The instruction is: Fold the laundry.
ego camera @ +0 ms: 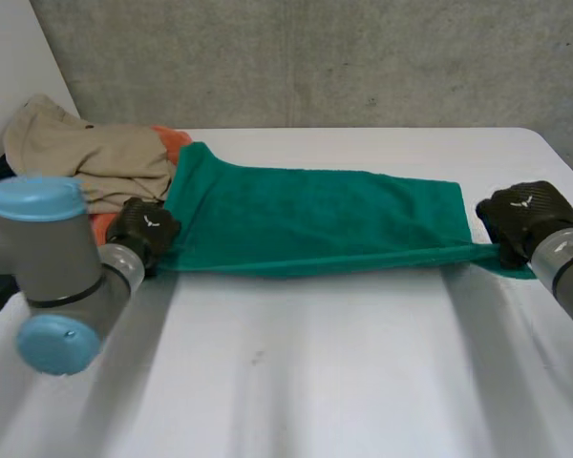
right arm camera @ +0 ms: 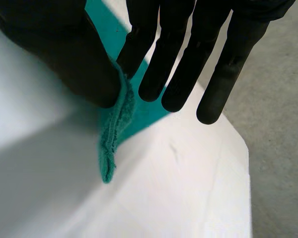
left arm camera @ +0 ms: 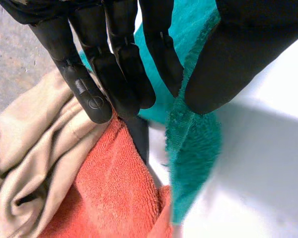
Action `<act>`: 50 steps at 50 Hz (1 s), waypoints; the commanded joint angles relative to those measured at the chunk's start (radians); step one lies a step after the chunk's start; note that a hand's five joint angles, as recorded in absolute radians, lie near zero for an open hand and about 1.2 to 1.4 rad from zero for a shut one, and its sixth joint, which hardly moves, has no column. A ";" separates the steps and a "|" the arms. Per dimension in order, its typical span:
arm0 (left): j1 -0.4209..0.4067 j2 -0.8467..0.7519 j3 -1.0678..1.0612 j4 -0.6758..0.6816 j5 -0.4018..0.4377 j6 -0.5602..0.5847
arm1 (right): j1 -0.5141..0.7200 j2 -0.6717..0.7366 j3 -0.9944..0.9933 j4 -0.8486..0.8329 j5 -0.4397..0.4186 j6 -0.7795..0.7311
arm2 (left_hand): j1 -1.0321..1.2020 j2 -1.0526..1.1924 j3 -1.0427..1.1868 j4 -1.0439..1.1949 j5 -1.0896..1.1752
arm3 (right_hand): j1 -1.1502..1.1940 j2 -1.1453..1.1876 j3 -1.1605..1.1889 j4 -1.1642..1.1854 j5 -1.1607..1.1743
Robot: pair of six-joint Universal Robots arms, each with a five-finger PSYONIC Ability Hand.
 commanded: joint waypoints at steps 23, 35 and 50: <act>-0.094 -0.023 0.245 -0.361 0.026 0.096 | -0.108 0.150 -0.075 -0.019 -0.013 -0.509 | 0.240 0.203 0.209 0.201 0.238 | 0.257 0.223 0.215 0.206 0.222; -0.097 -0.418 0.800 -0.278 0.006 0.112 | -0.056 0.468 -0.368 -0.245 0.040 -0.410 | 0.240 0.203 0.209 0.201 0.238 | 0.257 0.223 0.215 0.206 0.222; -0.120 -0.525 0.996 -0.259 -0.029 0.146 | -0.041 0.574 -0.462 -0.492 0.116 -0.257 | -0.982 -1.018 -1.013 -1.020 -0.984 | -0.965 -0.999 -1.007 -1.016 -1.000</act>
